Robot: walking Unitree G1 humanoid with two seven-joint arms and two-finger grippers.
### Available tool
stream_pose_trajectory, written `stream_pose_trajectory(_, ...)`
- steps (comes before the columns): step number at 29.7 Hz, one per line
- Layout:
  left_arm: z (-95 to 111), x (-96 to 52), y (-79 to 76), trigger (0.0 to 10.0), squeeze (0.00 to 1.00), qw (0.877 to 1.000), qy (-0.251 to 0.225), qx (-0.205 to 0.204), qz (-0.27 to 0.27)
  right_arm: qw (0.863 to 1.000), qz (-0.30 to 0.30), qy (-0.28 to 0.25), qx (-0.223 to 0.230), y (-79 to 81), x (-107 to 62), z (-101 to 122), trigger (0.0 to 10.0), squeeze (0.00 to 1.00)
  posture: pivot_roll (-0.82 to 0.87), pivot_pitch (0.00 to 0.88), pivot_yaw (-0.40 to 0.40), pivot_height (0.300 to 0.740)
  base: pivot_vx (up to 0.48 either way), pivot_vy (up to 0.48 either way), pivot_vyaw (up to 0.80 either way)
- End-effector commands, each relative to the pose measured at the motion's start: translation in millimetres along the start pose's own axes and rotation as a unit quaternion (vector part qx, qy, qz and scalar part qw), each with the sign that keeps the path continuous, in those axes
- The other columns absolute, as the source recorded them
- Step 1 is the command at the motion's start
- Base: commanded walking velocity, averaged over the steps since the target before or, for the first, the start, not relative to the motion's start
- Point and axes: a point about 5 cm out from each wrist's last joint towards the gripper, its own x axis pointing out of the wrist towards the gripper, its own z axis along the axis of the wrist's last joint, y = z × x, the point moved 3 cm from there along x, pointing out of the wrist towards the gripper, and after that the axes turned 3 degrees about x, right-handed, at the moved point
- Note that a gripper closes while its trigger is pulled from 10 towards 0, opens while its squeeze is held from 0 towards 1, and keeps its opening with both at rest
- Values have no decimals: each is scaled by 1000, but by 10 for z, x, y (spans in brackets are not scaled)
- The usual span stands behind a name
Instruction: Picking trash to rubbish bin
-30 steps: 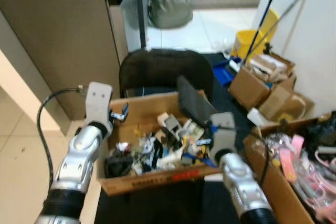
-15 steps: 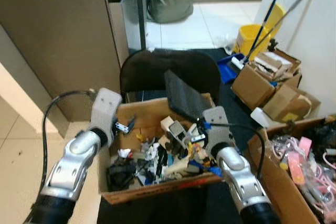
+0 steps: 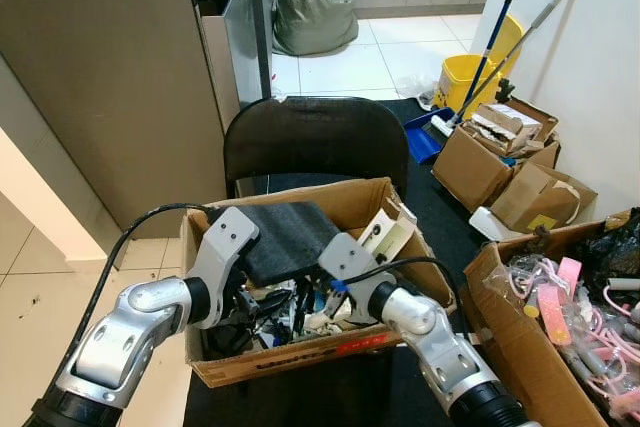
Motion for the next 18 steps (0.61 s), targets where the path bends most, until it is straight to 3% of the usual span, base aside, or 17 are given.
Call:
stream_pose_trajectory(1, -41, -20, -9, 10000, 0, 1000, 17, 5, -2, 1000, 9, -6, -5, 40, 31, 24, 10000, 0, 46, 147, 66, 740, 0, 0, 0)
stream_pose_trajectory(10, -36, -24, -54, 10000, 0, 1000, 19, -2, -14, 1000, -7, -1, -4, 25, 62, 13, 10000, 0, 51, 144, 66, 740, 0, 0, 0)
stream_pose_trajectory(18, -59, -37, -99, 10000, 0, 999, 30, -9, -28, 997, -79, 8, -1, -166, 72, -12, 10000, 0, 51, 137, 66, 740, 0, 0, 0)
